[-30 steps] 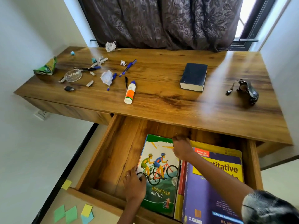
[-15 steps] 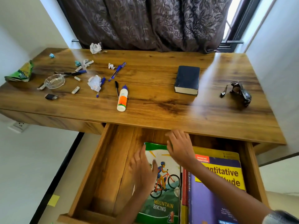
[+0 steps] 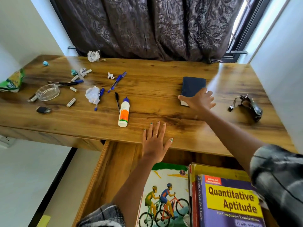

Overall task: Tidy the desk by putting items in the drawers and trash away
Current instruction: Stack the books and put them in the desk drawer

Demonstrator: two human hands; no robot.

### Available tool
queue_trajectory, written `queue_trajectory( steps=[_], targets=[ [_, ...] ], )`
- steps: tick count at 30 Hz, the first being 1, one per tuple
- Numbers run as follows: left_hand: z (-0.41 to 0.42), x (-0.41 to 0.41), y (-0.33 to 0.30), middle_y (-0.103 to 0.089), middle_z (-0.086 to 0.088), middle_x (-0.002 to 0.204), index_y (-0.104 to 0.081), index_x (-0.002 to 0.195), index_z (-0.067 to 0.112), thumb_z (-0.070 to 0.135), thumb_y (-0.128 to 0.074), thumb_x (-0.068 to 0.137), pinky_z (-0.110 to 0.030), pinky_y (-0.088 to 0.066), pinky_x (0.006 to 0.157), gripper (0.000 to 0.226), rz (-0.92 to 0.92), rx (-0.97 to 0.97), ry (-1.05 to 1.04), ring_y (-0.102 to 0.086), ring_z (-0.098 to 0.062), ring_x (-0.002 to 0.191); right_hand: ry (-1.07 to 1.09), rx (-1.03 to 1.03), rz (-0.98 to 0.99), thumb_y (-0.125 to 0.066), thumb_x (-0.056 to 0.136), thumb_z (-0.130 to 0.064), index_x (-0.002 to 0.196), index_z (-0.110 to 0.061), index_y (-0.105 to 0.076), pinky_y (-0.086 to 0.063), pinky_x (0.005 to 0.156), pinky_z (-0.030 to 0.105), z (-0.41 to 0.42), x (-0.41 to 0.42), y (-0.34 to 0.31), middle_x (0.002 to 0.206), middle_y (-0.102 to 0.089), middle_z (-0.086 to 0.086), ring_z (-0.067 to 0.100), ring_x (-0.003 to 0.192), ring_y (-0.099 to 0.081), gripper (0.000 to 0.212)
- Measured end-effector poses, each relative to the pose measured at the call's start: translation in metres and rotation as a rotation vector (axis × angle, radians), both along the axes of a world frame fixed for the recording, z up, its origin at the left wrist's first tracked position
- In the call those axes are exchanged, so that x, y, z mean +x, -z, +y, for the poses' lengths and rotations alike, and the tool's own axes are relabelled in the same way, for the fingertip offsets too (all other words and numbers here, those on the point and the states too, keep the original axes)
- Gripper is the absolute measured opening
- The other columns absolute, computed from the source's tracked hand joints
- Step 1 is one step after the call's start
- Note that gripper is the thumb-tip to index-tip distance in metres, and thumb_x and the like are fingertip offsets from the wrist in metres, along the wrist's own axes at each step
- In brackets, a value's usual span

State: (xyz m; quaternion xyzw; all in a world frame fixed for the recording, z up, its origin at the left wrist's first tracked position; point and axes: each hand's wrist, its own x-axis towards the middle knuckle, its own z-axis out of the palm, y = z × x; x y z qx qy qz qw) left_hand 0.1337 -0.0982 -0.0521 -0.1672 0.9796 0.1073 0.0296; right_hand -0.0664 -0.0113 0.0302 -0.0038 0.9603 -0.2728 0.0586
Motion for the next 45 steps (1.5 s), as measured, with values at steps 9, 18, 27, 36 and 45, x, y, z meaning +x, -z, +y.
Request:
queue_trajectory(
  steps=[9,18,27,36,45],
  targets=[
    [-0.001,-0.001,0.005,0.003,0.003,0.16,0.003,0.15,0.032,0.069,0.015,0.077,-0.045,0.003,0.115,0.083,0.076,0.016,-0.02,0.008,-0.023,0.147,0.084,0.1,-0.006,-0.065,0.065,-0.064,0.148,-0.012,-0.008,-0.029,0.103,0.049,-0.029,-0.023,0.026,0.143,-0.026,0.018,0.035,0.129,-0.028,0.113],
    [0.001,-0.003,0.005,-0.009,0.003,0.159,-0.009,0.15,0.031,0.069,0.01,0.082,-0.049,-0.003,0.115,0.08,0.114,0.026,-0.06,-0.001,-0.024,0.147,-0.088,0.144,0.008,-0.069,0.061,-0.062,0.146,-0.016,-0.011,-0.031,0.099,0.052,0.007,0.047,0.027,0.136,-0.03,0.017,0.036,0.124,-0.032,0.113],
    [0.034,0.031,-0.006,-0.058,0.002,0.127,-0.059,0.125,0.018,0.045,-0.014,0.092,-0.033,-0.035,0.103,0.062,0.466,0.441,-0.267,-0.044,-0.015,0.122,-0.255,0.205,-0.024,-0.067,0.058,-0.064,0.146,-0.022,-0.006,-0.034,0.097,0.048,0.059,0.171,0.024,0.132,-0.031,0.014,0.033,0.122,-0.032,0.115],
    [0.092,0.123,0.02,-0.054,0.007,0.071,-0.054,0.086,0.022,0.03,-0.034,0.1,-0.026,-0.04,0.061,0.025,0.453,1.04,-0.566,-0.052,-0.001,0.062,-0.31,0.158,0.067,-0.057,0.043,-0.064,0.147,-0.021,-0.023,-0.046,0.076,0.046,0.099,0.279,0.056,0.123,-0.043,0.012,0.034,0.106,-0.047,0.118],
    [0.087,0.161,0.057,-0.049,-0.009,0.131,-0.032,0.144,0.017,0.033,-0.043,0.097,-0.034,-0.043,0.098,0.05,-0.036,0.757,-0.6,-0.046,-0.024,0.119,-0.493,0.239,-0.405,-0.048,0.079,-0.068,0.149,-0.03,-0.001,-0.032,0.109,0.036,0.123,0.351,0.089,0.153,-0.013,-0.001,0.019,0.139,-0.019,0.092]
  ],
)
